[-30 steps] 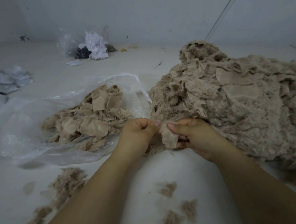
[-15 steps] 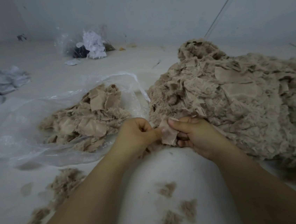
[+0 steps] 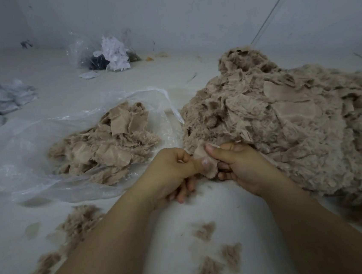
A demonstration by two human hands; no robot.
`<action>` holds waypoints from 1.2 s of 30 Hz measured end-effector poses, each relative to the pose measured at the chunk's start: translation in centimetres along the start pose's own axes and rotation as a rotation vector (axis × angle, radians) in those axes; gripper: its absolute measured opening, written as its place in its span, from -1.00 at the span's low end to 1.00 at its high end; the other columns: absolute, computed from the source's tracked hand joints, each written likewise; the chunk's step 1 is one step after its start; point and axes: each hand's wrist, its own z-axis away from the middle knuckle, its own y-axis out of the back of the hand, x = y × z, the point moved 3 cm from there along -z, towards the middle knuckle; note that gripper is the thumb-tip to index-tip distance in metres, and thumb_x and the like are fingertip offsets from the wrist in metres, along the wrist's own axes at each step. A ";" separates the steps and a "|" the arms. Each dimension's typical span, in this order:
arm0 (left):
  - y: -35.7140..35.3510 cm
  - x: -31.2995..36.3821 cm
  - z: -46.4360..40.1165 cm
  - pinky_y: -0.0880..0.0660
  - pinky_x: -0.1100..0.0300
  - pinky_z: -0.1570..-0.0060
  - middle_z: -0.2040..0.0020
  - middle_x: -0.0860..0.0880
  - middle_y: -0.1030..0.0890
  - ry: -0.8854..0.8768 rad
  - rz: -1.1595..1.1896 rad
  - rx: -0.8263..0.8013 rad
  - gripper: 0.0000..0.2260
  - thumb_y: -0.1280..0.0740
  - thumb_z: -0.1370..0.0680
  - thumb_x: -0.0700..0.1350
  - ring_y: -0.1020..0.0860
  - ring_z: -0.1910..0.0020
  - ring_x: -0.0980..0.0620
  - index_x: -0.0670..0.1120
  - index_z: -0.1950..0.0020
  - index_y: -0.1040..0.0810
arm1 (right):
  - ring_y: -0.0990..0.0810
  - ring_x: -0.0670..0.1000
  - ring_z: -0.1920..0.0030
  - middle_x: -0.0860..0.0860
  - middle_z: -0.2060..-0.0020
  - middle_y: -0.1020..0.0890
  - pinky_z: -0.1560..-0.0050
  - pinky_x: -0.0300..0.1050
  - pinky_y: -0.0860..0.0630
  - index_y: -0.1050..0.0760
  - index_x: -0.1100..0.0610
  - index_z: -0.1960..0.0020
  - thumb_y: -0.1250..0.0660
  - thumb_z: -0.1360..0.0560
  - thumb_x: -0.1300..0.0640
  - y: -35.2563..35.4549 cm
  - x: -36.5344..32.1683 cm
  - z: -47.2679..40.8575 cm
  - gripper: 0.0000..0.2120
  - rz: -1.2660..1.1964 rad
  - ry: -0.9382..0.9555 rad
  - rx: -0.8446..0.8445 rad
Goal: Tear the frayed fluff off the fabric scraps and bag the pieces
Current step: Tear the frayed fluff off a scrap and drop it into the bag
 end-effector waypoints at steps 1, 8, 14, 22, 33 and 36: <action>0.0 0.0 -0.1 -0.16 0.36 0.64 0.45 -0.20 -0.55 0.000 -0.016 0.037 -0.55 -0.53 -0.34 0.12 -0.37 0.70 -0.02 -0.20 0.09 -0.47 | -0.48 -0.14 0.47 -0.02 0.49 -0.56 0.45 -0.31 -0.43 -0.67 0.12 0.24 -0.34 -0.53 0.01 0.0 0.0 0.0 -0.73 0.002 -0.003 0.001; -0.9 -0.5 -0.1 -0.15 0.38 0.65 0.56 -0.14 -0.49 0.007 -0.047 -0.077 -0.70 -0.40 -0.55 -0.18 -0.32 0.74 0.06 -0.30 0.32 -0.53 | -0.41 -0.16 0.50 -0.11 0.57 -0.43 0.44 -0.32 -0.44 -0.59 0.27 0.08 -0.31 -0.55 0.03 0.2 0.2 -0.2 -0.72 0.015 -0.005 0.006; -0.2 -0.1 0.4 -0.17 0.41 0.68 0.52 -0.18 -0.49 0.013 0.019 -0.197 -0.73 -0.54 -0.40 -0.13 -0.34 0.73 0.05 -0.28 0.23 -0.53 | -0.36 -0.04 0.41 0.11 0.44 -0.37 0.34 -0.21 -0.41 -0.50 0.48 0.05 -0.41 -0.35 -0.09 0.1 0.2 -0.2 -0.42 0.011 0.005 0.008; 0.2 -0.5 -0.4 -0.15 0.40 0.66 0.53 -0.15 -0.46 -0.016 0.147 0.046 -0.71 -0.37 -0.58 -0.15 -0.29 0.73 0.03 -0.15 0.34 -0.57 | -0.35 0.02 0.35 0.15 0.35 -0.38 0.40 -0.27 -0.43 -0.54 0.44 0.06 -0.41 -0.34 -0.17 0.1 0.2 -0.2 -0.38 0.045 0.016 0.024; 0.7 -0.6 -0.7 -0.16 0.37 0.66 0.51 -0.15 -0.47 -0.076 0.259 0.162 -0.70 -0.34 -0.60 -0.12 -0.27 0.73 0.03 -0.13 0.34 -0.57 | -0.41 -0.10 0.44 0.11 0.36 -0.55 0.41 -0.28 -0.44 -0.65 0.18 0.26 -0.52 -0.25 -0.14 0.0 0.0 -0.1 -0.63 0.151 0.030 -0.046; 0.7 -0.7 -0.6 -0.16 0.38 0.64 0.54 -0.14 -0.45 -0.086 0.225 0.178 -0.67 -0.32 -0.61 -0.13 -0.25 0.73 0.03 -0.18 0.34 -0.50 | -0.47 -0.13 0.46 0.06 0.35 -0.63 0.41 -0.29 -0.48 -0.67 0.10 0.32 -0.48 -0.33 -0.02 0.1 0.1 -0.2 -0.81 0.096 0.006 -0.015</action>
